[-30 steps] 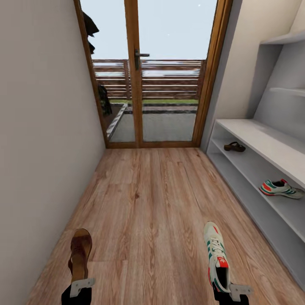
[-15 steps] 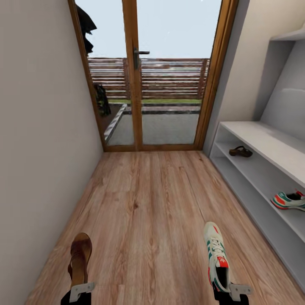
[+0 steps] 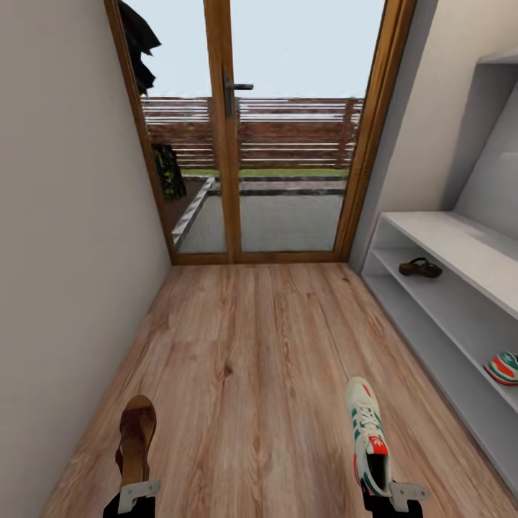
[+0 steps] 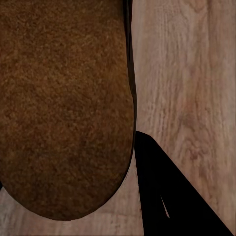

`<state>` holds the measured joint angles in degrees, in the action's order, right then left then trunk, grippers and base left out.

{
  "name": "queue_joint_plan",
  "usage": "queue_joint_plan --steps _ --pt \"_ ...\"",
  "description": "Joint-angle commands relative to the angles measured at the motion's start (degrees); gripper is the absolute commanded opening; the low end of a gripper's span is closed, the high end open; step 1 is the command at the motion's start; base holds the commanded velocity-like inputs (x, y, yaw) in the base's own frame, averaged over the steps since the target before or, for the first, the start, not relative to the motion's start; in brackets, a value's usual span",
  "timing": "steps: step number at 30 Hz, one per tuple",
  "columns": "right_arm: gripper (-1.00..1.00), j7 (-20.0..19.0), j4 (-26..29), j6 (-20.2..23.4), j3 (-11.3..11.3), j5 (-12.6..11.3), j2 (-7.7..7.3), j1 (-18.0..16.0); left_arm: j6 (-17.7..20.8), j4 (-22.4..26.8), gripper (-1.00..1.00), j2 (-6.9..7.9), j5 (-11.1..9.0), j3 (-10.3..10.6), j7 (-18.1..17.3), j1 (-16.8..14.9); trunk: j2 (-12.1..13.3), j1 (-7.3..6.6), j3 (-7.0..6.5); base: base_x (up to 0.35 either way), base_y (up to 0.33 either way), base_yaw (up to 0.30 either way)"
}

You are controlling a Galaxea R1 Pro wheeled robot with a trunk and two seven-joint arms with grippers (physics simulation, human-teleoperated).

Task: Pick up the two gym shoes and the two sandals from the corridor floor and place them onto the hallstand (shoe rack) in the corridor, making sure they are on the rack and not on the floor. Arrange them so the two gym shoes are next to each other and the two sandals are next to each other.

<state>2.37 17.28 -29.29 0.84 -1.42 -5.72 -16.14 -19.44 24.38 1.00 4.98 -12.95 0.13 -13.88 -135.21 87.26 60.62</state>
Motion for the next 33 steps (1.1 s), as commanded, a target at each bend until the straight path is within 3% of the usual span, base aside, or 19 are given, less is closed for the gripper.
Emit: queue_joint_plan --steps 1,22,33 --pt "-1.0 -0.09 -0.04 -0.17 0.04 -0.17 0.0 -0.03 -0.16 -0.03 -1.0 -0.04 0.74 -0.32 0.04 -0.03 -0.01 0.02 0.04 0.338 0.0 0.0" --pt "-1.0 -0.09 -0.06 -0.16 0.04 -0.17 0.0 -0.03 -0.16 -0.03 -1.0 -0.04 0.73 -0.32 0.04 -0.05 -0.01 0.02 0.04 0.338 0.0 -0.001" --pt "-1.0 -0.09 -0.06 -0.16 0.04 -0.17 0.0 -0.03 -0.16 -0.03 -1.0 -0.04 0.7 -0.32 0.04 -0.03 -0.01 0.02 0.04 0.315 0.113 -0.248"
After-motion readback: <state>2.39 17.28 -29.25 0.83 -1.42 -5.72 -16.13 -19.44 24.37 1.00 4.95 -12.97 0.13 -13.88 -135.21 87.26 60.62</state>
